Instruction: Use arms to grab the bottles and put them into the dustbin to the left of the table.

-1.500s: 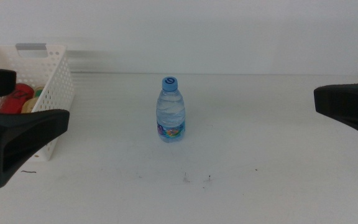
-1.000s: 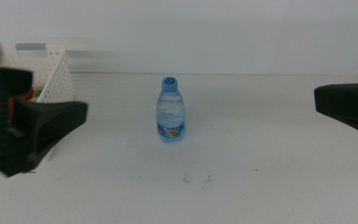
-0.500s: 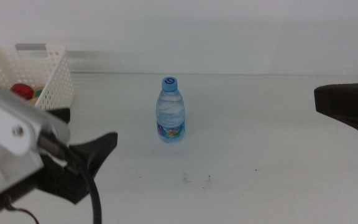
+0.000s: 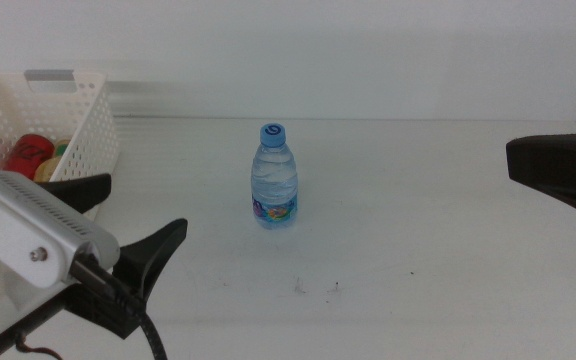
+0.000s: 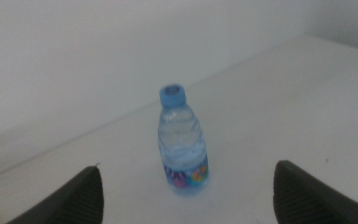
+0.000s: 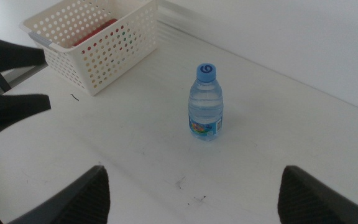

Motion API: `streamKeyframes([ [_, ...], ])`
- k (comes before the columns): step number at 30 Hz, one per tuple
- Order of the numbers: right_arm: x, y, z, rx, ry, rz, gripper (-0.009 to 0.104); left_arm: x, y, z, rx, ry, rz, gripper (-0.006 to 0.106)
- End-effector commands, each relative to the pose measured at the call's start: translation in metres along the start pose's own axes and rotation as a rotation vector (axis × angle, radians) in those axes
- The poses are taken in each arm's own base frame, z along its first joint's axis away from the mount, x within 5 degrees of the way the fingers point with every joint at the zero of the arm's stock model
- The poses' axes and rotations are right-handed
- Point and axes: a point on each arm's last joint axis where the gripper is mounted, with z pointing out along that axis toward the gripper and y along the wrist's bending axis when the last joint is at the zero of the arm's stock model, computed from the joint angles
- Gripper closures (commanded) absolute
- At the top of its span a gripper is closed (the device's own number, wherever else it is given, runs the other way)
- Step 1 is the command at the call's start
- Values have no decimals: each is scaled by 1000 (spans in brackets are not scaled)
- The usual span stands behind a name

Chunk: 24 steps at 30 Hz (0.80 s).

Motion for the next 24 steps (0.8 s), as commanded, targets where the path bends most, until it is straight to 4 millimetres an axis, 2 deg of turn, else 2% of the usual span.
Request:
streamKeyframes([
  [1, -3, 0, -2, 0, -23, -7, 8, -4, 0, 1, 0, -41, 8, 7],
  [4, -3, 0, -2, 0, -23, -7, 8, 1, -1, 5, 3, 1, -91, 7],
  [9, -3, 0, -2, 0, -23, -7, 8, 13, -1, 15, -5, 15, -91, 7],
  [16, -3, 0, -2, 0, -23, -7, 8, 44, -3, 28, -27, -144, -104, 7],
  [24, -3, 0, -2, 0, -23, -7, 8, 61, -8, 61, 7, -132, -108, 7],
])
